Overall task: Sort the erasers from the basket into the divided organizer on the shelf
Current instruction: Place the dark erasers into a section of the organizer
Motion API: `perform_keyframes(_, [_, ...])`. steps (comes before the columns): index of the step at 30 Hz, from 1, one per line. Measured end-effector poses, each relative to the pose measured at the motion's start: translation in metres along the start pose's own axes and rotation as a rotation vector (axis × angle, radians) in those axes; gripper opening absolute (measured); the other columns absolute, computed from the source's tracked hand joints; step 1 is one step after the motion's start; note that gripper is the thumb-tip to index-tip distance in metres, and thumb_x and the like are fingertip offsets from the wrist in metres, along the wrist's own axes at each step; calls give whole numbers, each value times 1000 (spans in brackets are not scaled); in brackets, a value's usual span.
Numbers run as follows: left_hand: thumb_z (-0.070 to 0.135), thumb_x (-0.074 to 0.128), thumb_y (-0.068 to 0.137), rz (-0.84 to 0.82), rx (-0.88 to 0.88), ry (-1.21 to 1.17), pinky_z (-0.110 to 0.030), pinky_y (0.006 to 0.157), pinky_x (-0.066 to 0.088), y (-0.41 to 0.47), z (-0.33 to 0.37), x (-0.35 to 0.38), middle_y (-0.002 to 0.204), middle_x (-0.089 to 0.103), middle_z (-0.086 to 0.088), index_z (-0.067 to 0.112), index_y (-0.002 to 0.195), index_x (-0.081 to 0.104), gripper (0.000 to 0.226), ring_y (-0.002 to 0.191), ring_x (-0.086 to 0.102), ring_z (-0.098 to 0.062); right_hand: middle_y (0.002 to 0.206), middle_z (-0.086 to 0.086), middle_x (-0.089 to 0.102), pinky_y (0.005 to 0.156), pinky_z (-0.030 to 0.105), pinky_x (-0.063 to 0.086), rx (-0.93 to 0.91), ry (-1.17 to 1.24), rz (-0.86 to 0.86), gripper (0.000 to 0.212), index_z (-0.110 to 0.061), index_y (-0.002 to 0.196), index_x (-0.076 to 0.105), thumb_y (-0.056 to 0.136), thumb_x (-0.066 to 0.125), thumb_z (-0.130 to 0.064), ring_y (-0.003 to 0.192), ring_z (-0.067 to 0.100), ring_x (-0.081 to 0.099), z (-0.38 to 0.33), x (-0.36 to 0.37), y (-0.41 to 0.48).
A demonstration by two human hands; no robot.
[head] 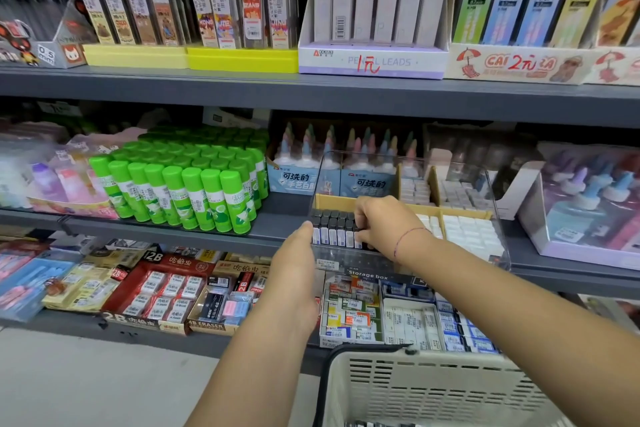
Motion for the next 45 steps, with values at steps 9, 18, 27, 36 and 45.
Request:
perform_keyframes(9, [44,41,98,37,-11,291,-34,99,31,2,-54,-25,141,48,2,23,140,45,47,124,44,-18,71,-10,60,66,24,50,-25,378,415,17,-20,81,53,86,68,-27,67,9,59,3,-23,-84])
perform_keyframes(18, [48,36,99,-76,139,1074,-35,111,26,-13,-181,-44,160,16,0,31,153,-1,68,142,28,-21,126,9,54,92,28,51,445,695,-484,59,-13,128,48,79,76,-30,109,21,59,93,204,-213])
perform_keyframes(27, [50,34,98,-2,361,1161,-35,91,47,-12,-212,-53,154,28,2,36,151,-10,71,117,56,-21,151,4,14,90,34,51,315,293,-614,112,-38,148,6,67,83,-40,108,26,58,117,295,-212])
perform_keyframes(36, [50,33,98,45,413,1206,-31,89,45,-9,-217,-54,153,31,2,36,152,-7,68,119,55,-21,148,-7,5,66,29,58,220,223,-586,105,-36,147,11,68,80,-43,77,13,60,106,321,-208])
perform_keyframes(45, [49,33,99,54,423,1202,-30,86,45,-8,-219,-56,152,33,1,34,152,-4,67,117,56,-22,148,-3,9,68,28,55,266,221,-525,106,-35,149,7,70,76,-50,80,19,61,99,335,-211])
Point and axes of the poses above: each hand's wrist, its own y-axis towards the middle knuckle, its own x-axis out of the palm, z = x × y, the point moved 1 cm from there along y, towards the middle knuckle
